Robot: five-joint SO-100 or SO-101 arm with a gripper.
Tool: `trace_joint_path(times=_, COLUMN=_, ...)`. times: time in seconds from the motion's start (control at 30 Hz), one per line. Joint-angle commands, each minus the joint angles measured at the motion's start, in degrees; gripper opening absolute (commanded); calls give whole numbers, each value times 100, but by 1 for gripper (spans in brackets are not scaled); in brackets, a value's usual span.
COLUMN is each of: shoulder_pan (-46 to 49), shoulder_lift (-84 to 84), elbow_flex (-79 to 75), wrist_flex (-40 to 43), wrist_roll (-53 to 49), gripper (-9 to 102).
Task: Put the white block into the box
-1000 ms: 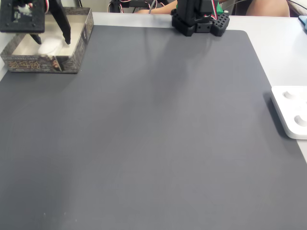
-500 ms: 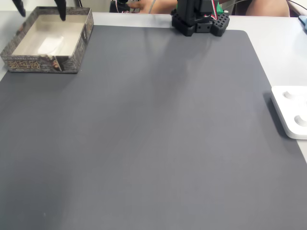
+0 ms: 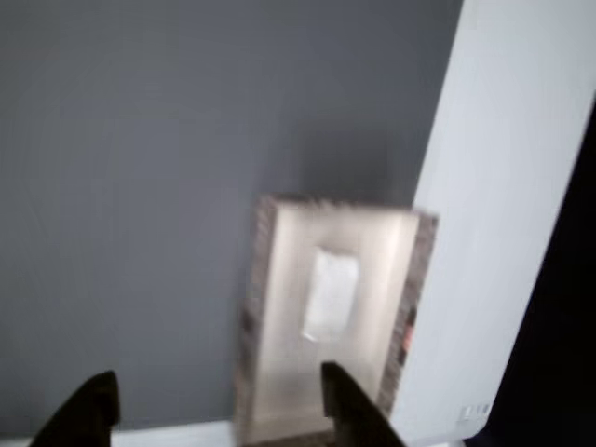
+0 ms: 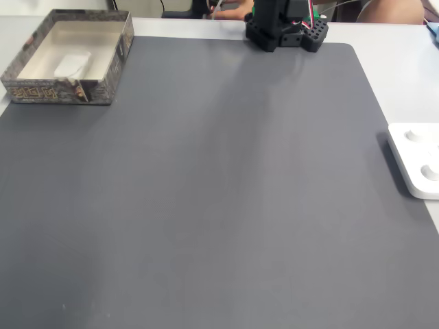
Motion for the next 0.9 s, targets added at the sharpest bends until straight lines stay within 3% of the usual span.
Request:
trace_joint_path(times=0.0, shoulder_pan=-888, shoulder_lift=1160, elbow_flex=475, wrist_flex=-114, wrist_roll=-914, gripper=28)
trace_joint_path(times=0.33, shoulder_pan=-2742, shoulder_lift=2461, elbow_flex=2470, wrist_flex=-413, wrist_roll=-2566, gripper=20)
trace_joint_path(times=0.57, shoulder_pan=-4289, shoulder_lift=3349, elbow_flex=4219, wrist_flex=-1872, wrist_roll=-4131, gripper=16)
trace_joint_path(times=0.8, shoulder_pan=-5001, shoulder_lift=4271, elbow_flex=5115, wrist_flex=-2074, wrist_roll=-5827, gripper=-1)
trace_joint_path(times=0.87, shoulder_pan=-5106, shoulder_lift=4544, elbow_flex=5300, wrist_flex=-2065, wrist_roll=-5950, gripper=-2)
